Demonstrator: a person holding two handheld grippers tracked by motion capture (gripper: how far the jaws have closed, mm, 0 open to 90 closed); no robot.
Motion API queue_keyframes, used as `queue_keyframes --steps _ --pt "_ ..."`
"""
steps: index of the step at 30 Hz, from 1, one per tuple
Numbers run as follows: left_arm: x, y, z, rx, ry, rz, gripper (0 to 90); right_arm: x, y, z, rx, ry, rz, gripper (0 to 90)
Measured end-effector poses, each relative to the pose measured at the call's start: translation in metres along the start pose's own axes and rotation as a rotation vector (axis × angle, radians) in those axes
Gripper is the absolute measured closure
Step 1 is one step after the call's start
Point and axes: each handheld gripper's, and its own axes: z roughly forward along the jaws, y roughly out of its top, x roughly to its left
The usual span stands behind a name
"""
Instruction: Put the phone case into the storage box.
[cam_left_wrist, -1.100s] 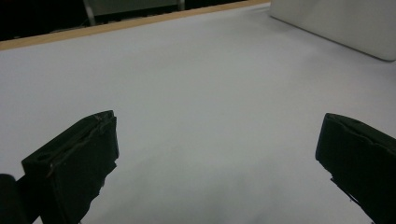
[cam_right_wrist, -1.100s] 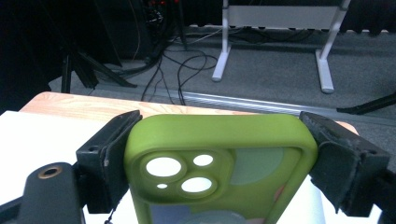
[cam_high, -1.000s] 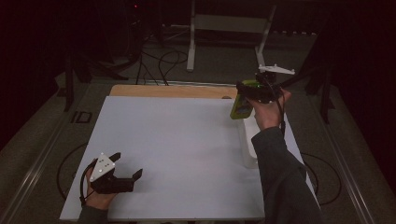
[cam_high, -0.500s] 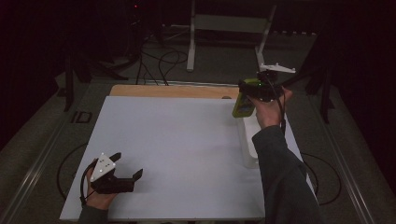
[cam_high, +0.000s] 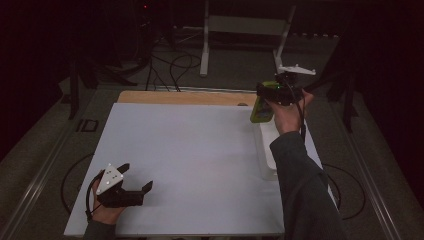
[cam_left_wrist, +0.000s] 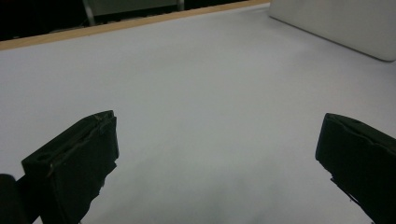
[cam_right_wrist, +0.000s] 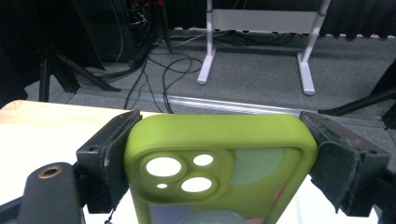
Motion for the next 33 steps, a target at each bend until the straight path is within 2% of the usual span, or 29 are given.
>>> queue_keyframes --steps 14,33 --pt "-0.001 0.0 0.0 0.0 0.0 0.001 0.0 -0.01 -0.001 0.008 0.008 -0.032 0.02 15.8" --pt "-0.001 0.0 0.001 0.003 -0.003 0.003 0.0 -0.024 -0.003 0.021 0.018 -0.081 0.002 15.8"
